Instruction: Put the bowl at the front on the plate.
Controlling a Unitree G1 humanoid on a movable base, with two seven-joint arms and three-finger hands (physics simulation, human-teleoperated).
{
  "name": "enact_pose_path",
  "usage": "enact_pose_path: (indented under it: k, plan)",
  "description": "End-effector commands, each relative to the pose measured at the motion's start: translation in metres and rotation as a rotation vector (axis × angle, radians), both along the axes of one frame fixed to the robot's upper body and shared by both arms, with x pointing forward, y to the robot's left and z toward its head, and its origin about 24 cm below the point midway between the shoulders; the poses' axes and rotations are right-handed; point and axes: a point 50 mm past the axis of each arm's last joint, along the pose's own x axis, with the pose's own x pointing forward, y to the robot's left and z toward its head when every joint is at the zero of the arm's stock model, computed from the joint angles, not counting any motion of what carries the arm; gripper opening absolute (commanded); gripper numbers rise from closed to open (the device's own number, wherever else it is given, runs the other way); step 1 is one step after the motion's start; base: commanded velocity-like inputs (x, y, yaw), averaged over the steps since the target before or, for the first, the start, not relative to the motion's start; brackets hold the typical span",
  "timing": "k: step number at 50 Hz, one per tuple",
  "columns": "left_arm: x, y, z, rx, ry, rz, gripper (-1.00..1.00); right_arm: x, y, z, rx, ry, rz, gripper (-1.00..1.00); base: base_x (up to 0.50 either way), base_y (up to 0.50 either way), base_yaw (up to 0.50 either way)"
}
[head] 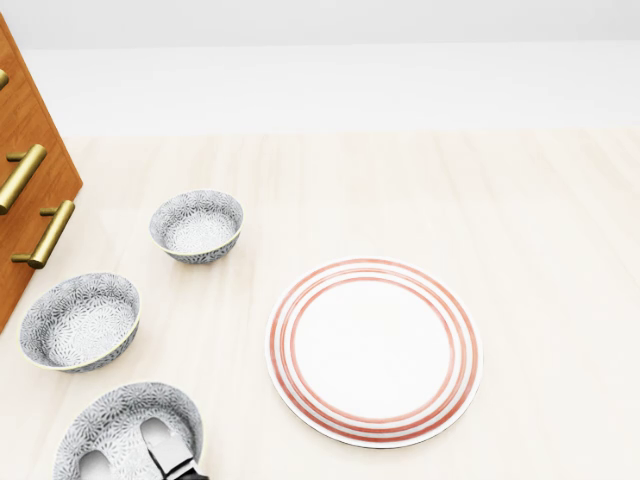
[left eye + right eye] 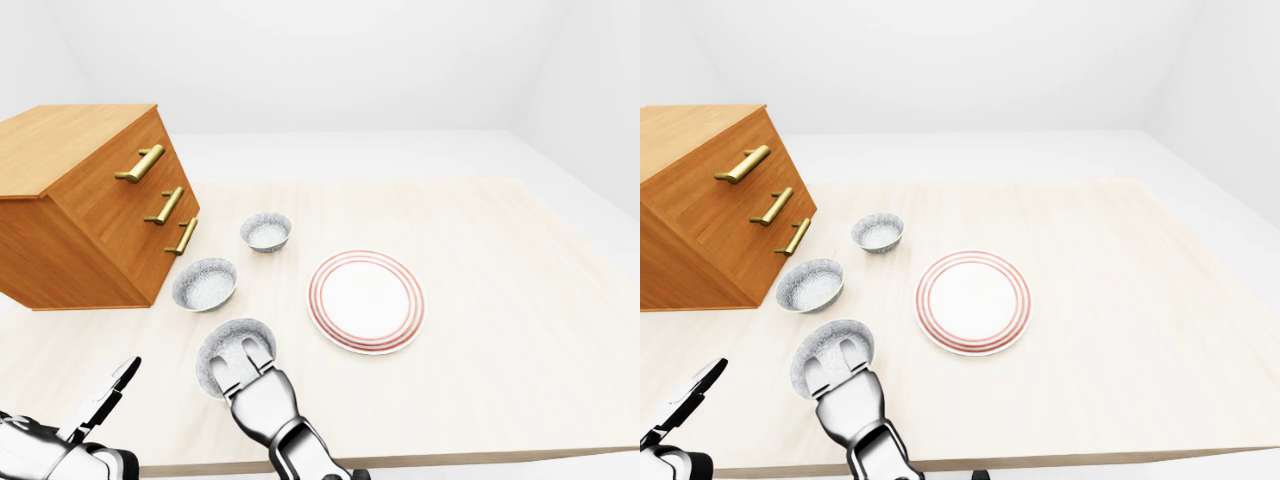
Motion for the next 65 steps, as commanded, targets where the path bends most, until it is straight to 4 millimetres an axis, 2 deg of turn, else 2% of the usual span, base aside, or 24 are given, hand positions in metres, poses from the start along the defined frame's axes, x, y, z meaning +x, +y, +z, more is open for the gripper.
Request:
enact_pose_path:
  k: [1, 10, 19, 20, 21, 22, 23, 44, 49, 54, 65]
  plan:
    - [-0.002, 0.000, 0.005, -0.010, -0.043, 0.006, 1.00, -0.016, -0.018, -0.052, -0.160, 0.150, 0.021, 1.00, 0.00, 0.00, 0.00]
    - [0.000, 0.000, 0.001, -0.019, -0.029, 0.006, 1.00, -0.017, -0.018, -0.055, -0.167, 0.169, 0.024, 1.00, 0.00, 0.00, 0.00]
    - [-0.001, 0.000, 0.006, -0.008, -0.044, 0.006, 1.00, -0.019, -0.016, -0.058, -0.194, 0.182, 0.041, 1.00, 0.00, 0.00, 0.00]
    - [-0.001, 0.000, 0.004, -0.013, -0.039, 0.006, 1.00, -0.020, -0.016, -0.058, -0.194, 0.183, 0.042, 0.30, 0.00, 0.00, 0.00]
    - [0.000, 0.000, 0.003, -0.015, -0.037, 0.006, 1.00, -0.020, -0.016, -0.058, -0.196, 0.183, 0.044, -0.16, 0.00, 0.00, 0.00]
    - [-0.001, 0.000, 0.004, -0.014, -0.038, 0.006, 1.00, -0.020, -0.015, -0.058, -0.201, 0.180, 0.049, -0.91, 0.00, 0.00, 0.00]
    - [-0.001, 0.000, 0.005, -0.012, -0.041, 0.006, 1.00, -0.020, -0.015, -0.058, -0.202, 0.179, 0.050, -1.00, 0.00, 0.00, 0.00]
    - [0.000, 0.000, 0.003, -0.017, -0.036, 0.004, 1.00, -0.013, -0.014, -0.049, -0.190, 0.112, 0.043, -1.00, 0.00, 0.00, 0.00]
    - [-0.001, 0.000, 0.004, -0.015, -0.039, 0.003, 1.00, -0.010, -0.014, -0.035, -0.099, 0.064, 0.012, -1.00, 0.00, 0.00, 0.00]
    - [-0.001, 0.000, 0.003, -0.016, -0.038, 0.006, 1.00, -0.007, -0.016, -0.021, 0.074, 0.038, -0.061, -1.00, 0.00, 0.00, 0.00]
    - [0.000, 0.000, 0.000, -0.021, -0.024, 0.004, 1.00, -0.011, -0.015, -0.001, 0.123, -0.035, -0.018, -1.00, 0.00, 0.00, 0.00]
